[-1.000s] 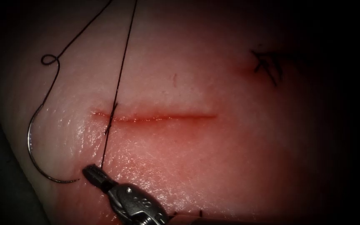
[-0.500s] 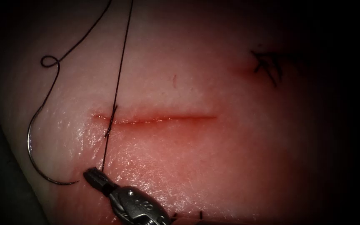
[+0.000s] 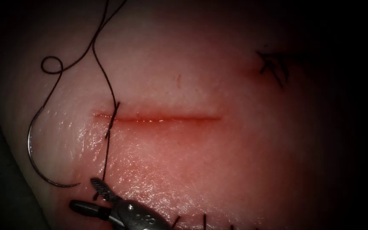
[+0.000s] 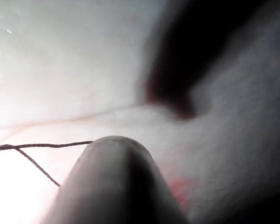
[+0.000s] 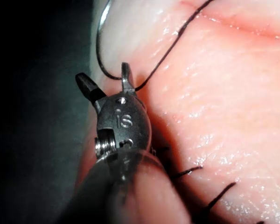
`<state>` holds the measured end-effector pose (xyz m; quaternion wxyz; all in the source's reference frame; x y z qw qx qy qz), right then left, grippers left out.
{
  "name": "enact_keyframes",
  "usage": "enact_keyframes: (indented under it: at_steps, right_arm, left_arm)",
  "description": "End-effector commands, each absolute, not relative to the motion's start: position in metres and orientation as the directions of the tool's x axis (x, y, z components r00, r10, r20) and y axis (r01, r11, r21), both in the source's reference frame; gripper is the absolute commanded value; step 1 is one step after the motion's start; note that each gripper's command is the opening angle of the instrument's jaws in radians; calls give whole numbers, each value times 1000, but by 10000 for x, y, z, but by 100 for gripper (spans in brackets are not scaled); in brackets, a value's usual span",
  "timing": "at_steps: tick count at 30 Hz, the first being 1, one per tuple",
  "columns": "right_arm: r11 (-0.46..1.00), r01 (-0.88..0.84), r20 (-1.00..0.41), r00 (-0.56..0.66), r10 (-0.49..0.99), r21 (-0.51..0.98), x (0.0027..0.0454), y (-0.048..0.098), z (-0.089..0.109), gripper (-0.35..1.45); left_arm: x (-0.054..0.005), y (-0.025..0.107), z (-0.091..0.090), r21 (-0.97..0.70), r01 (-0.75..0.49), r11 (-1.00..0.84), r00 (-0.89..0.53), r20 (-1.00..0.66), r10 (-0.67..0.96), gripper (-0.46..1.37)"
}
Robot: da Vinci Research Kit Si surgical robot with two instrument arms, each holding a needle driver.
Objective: Wound Closure
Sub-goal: Pull the right gripper down and the left gripper up to tighten the suture
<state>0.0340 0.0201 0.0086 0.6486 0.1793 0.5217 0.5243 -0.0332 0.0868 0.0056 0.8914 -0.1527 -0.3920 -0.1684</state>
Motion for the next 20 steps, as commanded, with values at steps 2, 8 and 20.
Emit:
enact_keyframes:
  at_steps: [2, 8, 20]
  right_arm:
    - [396, -488, -495, -86, 865, 777, 339, 205, 84, 85]
    - [402, -478, -495, -79, 865, 781, 337, 221, 85, 74]
    - [404, -468, -491, -76, 868, 786, 338, 236, 96, 64]
  left_arm:
    - [-330, 860, 45, -128, 408, 904, 642, 744, -185, -35]
    - [-326, 830, 18, -117, 362, 925, 670, 722, -171, -35]
    - [-323, 808, -2, -109, 348, 931, 676, 718, -168, -35]
